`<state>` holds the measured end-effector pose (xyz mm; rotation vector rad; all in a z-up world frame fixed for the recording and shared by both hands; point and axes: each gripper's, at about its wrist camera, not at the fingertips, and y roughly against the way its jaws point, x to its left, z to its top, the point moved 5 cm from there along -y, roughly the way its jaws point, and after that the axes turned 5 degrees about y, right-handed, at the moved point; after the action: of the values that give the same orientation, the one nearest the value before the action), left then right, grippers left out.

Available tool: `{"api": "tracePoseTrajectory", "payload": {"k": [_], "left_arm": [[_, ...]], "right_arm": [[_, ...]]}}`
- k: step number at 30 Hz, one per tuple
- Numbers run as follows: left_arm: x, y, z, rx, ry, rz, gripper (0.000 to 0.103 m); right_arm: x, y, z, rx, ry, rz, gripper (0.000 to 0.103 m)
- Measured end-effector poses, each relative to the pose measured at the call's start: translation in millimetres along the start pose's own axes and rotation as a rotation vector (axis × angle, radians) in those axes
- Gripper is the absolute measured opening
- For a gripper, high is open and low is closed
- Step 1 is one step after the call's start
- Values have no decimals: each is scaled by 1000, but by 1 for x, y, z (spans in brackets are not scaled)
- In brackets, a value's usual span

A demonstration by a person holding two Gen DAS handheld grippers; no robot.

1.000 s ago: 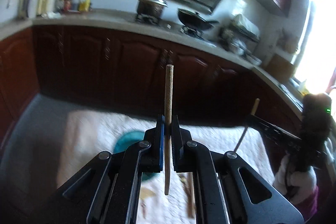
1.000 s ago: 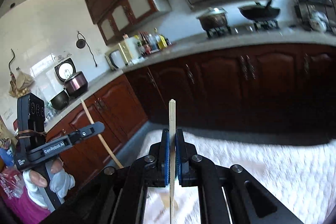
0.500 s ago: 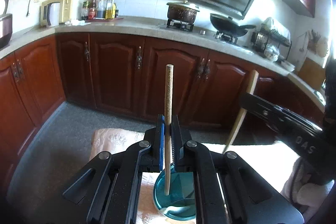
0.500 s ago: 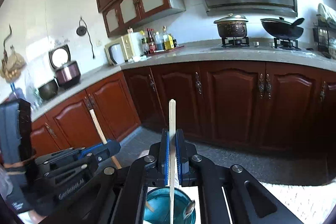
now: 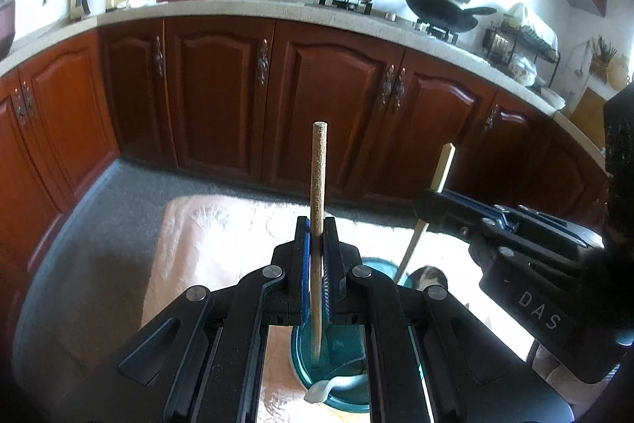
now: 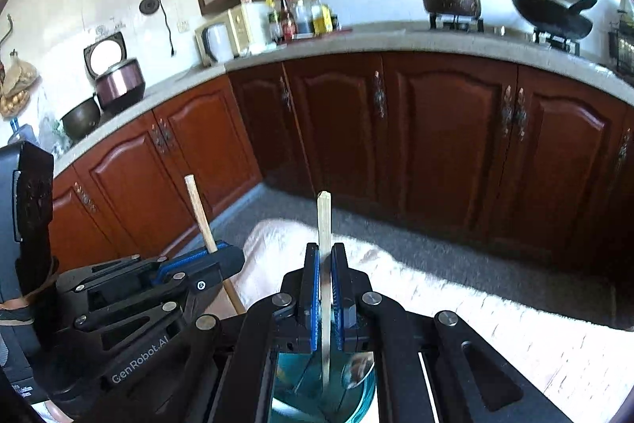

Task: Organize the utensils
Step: 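Carry both chopsticks over the teal cup and release them inside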

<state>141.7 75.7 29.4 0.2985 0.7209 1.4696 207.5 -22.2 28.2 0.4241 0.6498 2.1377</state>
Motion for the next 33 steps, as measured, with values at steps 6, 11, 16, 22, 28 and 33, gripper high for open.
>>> {"api": "tracePoseTrajectory", "payload": {"k": [6,11,16,22,28,33], "left_arm": [[1,-6,-12,31,3,14,4],[1,-5,-13,41,20,27,6],[1,2,-13,44,25,23,22],[-6,19,-11,20,14,11,39],[-23,44,-13,-10,-16,-15,45],[-46,61,-21,-32,-71,-34,47]], "right_arm": [[-2,-4,-11,45,-7,18,5],[-6,4,-12,45,-31,29,9],[-8,19,-13,29,-45,29,10],[-8,42,-17,3,-59,33,28],[-22,76,-33,-12,-89,11,28],[-50,101,-67,21,-122,-58,29]]}}
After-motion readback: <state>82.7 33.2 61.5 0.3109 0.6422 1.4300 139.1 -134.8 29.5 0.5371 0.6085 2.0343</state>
